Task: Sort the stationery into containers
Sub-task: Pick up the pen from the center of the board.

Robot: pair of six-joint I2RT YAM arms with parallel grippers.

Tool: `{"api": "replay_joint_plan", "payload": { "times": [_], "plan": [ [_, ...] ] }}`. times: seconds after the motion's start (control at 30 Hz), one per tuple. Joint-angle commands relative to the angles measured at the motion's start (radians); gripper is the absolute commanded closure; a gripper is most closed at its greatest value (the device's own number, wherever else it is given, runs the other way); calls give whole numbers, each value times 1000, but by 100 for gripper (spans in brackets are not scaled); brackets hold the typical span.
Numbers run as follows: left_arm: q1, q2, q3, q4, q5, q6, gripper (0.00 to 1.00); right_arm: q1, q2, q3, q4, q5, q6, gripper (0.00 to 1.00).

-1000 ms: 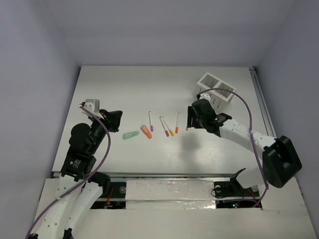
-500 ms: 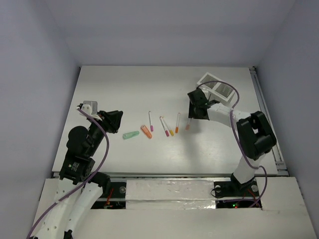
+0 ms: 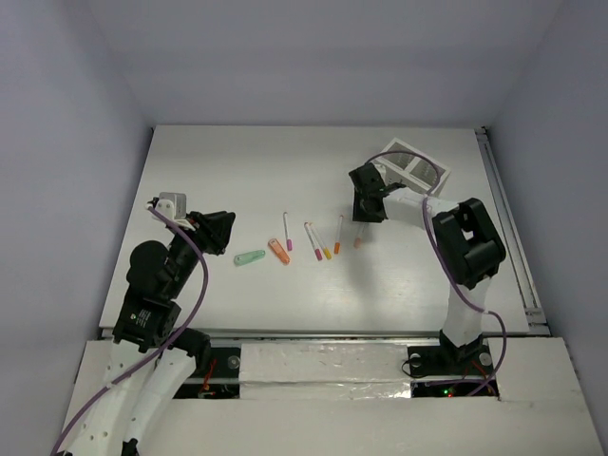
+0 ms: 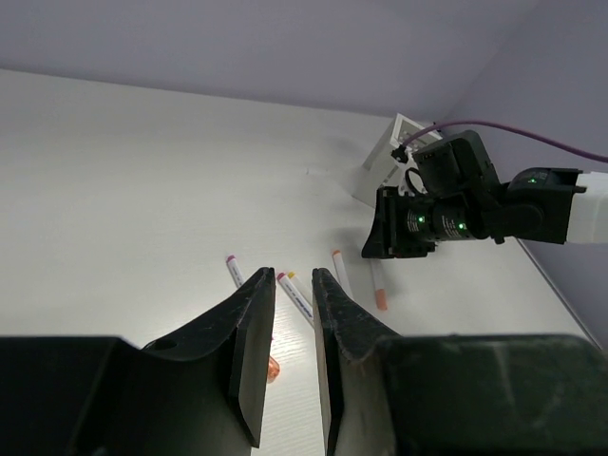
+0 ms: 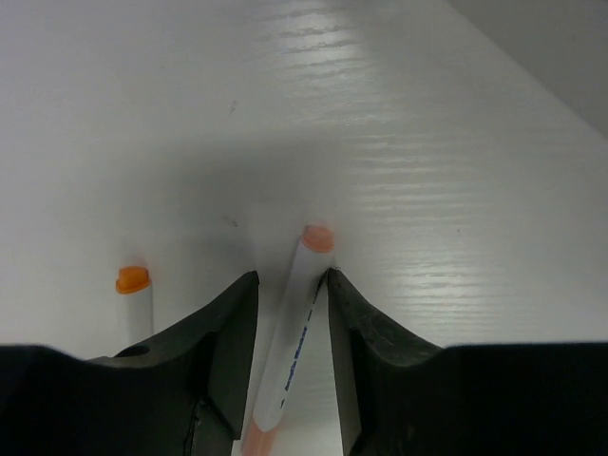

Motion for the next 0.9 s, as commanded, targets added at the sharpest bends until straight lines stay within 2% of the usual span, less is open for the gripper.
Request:
{"api": "replay_joint_plan", "payload": {
  "times": [0.0,0.2,0.37,0.43,0.47,0.5,0.63,0.8,0.87],
  "plan": [
    [-5,-11,23,48,15,4,80,-7,-3,11,-16,9,39,60],
    [-5,-17,20,53,27,5,80,-7,2,3,-33,26,53,62],
    [-5,-31,21,53,23,5,80,-7,19,16,-53,22,49,87],
    [-5,-38,20,54,18,5,80,-7,12,8,-48,17,49,90],
    [-5,-40,20,53,17,7,80,-7,5,7,-47,19,47,97],
    [-5,-43,21,53,18,7,80,-7,0,7,-45,23,47,100],
    [-5,-43,20,54,21,7,80,-7,-92,-38,66,3,49,100],
    [-5,-35,20,54,18,7,80,-7,-316,-127,262,-14,62,100],
    [-5,-32,20,53,15,7,80,-7,-356,-106,318,6,39,100]
  ]
}}
